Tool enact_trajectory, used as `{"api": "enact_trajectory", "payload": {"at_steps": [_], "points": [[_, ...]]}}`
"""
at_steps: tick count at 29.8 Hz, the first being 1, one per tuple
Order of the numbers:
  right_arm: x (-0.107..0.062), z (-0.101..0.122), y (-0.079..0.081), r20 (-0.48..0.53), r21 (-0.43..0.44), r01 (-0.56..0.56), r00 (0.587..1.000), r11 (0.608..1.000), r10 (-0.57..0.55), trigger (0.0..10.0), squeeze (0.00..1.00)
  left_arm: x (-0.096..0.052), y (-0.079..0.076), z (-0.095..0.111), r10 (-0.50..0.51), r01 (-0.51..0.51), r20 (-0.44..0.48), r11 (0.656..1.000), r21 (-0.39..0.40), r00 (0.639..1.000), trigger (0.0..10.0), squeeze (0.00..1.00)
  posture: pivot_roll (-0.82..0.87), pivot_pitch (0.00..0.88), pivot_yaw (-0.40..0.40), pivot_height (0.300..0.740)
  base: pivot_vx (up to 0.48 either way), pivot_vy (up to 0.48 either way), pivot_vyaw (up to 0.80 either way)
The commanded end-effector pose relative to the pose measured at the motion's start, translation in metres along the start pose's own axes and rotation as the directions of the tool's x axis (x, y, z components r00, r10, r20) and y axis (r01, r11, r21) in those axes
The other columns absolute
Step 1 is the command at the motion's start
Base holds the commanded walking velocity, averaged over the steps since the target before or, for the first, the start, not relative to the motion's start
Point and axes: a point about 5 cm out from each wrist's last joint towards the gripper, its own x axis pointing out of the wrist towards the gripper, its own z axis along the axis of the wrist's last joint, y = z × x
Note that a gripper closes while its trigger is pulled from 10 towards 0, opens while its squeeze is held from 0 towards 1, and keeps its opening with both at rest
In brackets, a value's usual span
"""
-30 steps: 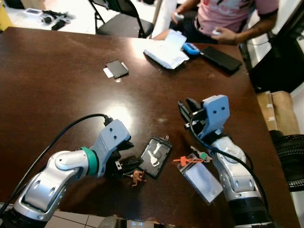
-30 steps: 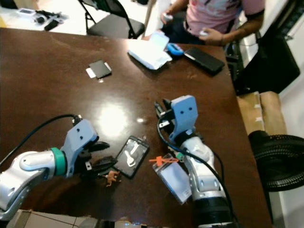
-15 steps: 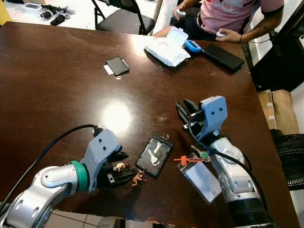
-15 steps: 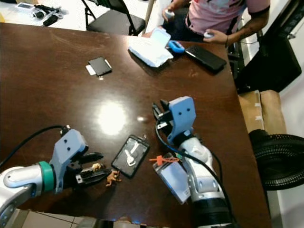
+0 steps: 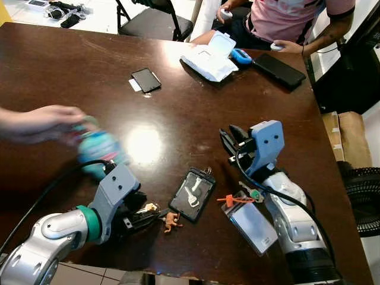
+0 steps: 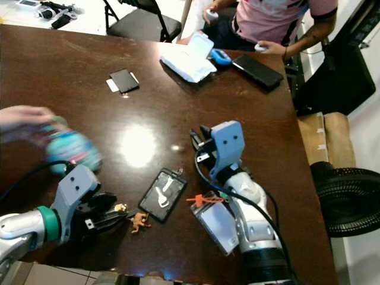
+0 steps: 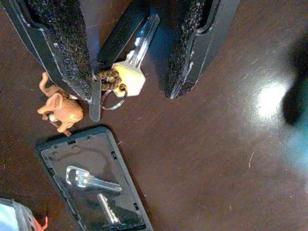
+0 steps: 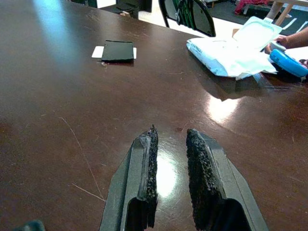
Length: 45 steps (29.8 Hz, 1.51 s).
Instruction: Hang keys on a hook
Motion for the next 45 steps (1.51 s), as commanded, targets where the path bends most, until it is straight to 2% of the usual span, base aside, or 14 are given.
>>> {"api": "enact_trajectory", "payload": {"at_steps": [1, 4, 11, 17, 20, 21, 22, 29, 30, 31, 32, 33, 35, 45], "points": [[-0.004, -0.003, 0.001, -0.012, 0.011, -0.001, 1.0, 1.0, 0.002, 10.0, 0.0, -0.004, 0.003, -0.008, 0.015, -0.016, -0.022, 1.0, -0.017, 1.0, 5.9, 0.0, 0.01, 0.174, 0.042, 0.74, 0.0, 0.0, 0.0], [-0.004, -0.003, 0.001, -0.012, 0.01, -0.001, 1.0, 1.0, 0.002, 10.0, 0.0, -0.005, 0.004, -0.009, 0.02, -0.021, -0.023, 1.0, -0.022, 1.0, 6.1, 0.0, 0.01, 0.174, 0.041, 0.74, 0.0, 0.0, 0.0], [-0.005, -0.003, -0.001, -0.015, 0.008, 0.001, 1.0, 1.0, -0.001, 10.0, 0.0, -0.005, 0.006, -0.012, 0.033, -0.034, -0.026, 0.999, -0.033, 0.999, 4.7, 0.0, 0.0, 0.177, 0.04, 0.74, 0.0, 0.0, 0.0], [-0.006, -0.002, -0.002, -0.016, 0.005, 0.001, 1.0, 1.0, -0.001, 10.0, 0.0, -0.005, 0.008, -0.014, 0.047, -0.048, -0.025, 0.998, -0.039, 0.999, 4.6, 0.0, 0.0, 0.178, 0.038, 0.74, 0.0, 0.0, 0.0], [-0.006, -0.002, -0.002, -0.016, 0.004, 0.002, 1.0, 1.0, -0.002, 10.0, 0.0, -0.005, 0.009, -0.014, 0.056, -0.057, -0.024, 0.997, -0.042, 0.998, 5.1, 0.0, 0.0, 0.178, 0.038, 0.74, 0.0, 0.0, 0.0], [-0.006, -0.002, -0.003, -0.016, 0.003, 0.003, 1.0, 1.0, -0.003, 10.0, 0.0, -0.004, 0.01, -0.013, 0.059, -0.059, -0.018, 0.997, -0.044, 0.998, 6.0, 0.0, 0.0, 0.178, 0.038, 0.74, 0.0, 0.0, 0.0], [-0.006, -0.002, -0.003, -0.015, 0.003, 0.004, 1.0, 1.0, -0.004, 10.0, 0.0, -0.001, 0.012, -0.01, 0.061, -0.061, -0.007, 0.997, -0.043, 0.998, 7.5, 0.0, 0.0, 0.178, 0.041, 0.74, 0.0, 0.0, 0.0], [-0.006, -0.001, -0.002, -0.013, 0.003, 0.009, 1.0, 1.0, -0.009, 10.0, 0.0, 0.009, 0.018, 0.0, 0.049, -0.049, 0.027, 0.998, -0.031, 0.998, 8.0, 0.0, -0.02, 0.177, 0.048, 0.74, 0.0, 0.0, 0.0], [-0.007, -0.001, -0.002, -0.013, 0.003, 0.012, 1.0, 1.0, -0.012, 10.0, 0.0, 0.015, 0.02, 0.004, 0.043, -0.042, 0.038, 0.999, -0.024, 0.998, 8.4, 0.0, -0.02, 0.177, 0.049, 0.74, 0.0, 0.0, 0.0], [-0.008, -0.002, -0.003, -0.014, 0.003, 0.017, 1.0, 1.0, -0.017, 10.0, 0.0, 0.021, 0.022, 0.008, 0.035, -0.035, 0.048, 0.999, -0.02, 0.998, 9.3, 0.0, -0.03, 0.178, 0.054, 0.74, 0.0, 0.0, 0.0], [-0.008, -0.002, -0.003, -0.014, 0.003, 0.017, 1.0, 1.0, -0.017, 10.0, 0.0, 0.021, 0.022, 0.008, 0.035, -0.035, 0.048, 0.999, -0.02, 0.998, 9.3, 0.0, -0.03, 0.178, 0.054, 0.74, 0.0, 0.0, 0.0], [-0.009, -0.002, -0.003, -0.015, 0.002, 0.021, 1.0, 1.0, -0.021, 10.0, 0.0, 0.026, 0.024, 0.011, 0.031, -0.03, 0.054, 0.999, -0.019, 0.998, 9.9, 0.0, -0.03, 0.178, 0.056, 0.74, 0.0, 0.0, 0.0], [-0.011, -0.001, -0.005, -0.016, -0.001, 0.03, 0.999, 1.0, -0.03, 10.0, 0.0, 0.029, 0.025, 0.013, 0.027, -0.026, 0.063, 0.999, -0.025, 0.998, 10.0, 0.0, -0.04, 0.178, 0.059, 0.74, 0.0, 0.0, 0.0], [-0.011, -0.001, -0.005, -0.016, -0.001, 0.033, 0.999, 0.999, -0.033, 10.0, 0.0, 0.03, 0.027, 0.011, 0.031, -0.028, 0.065, 0.998, -0.048, 0.997, 10.0, 0.0, -0.03, 0.176, 0.06, 0.74, 0.0, 0.0, 0.0]]}}
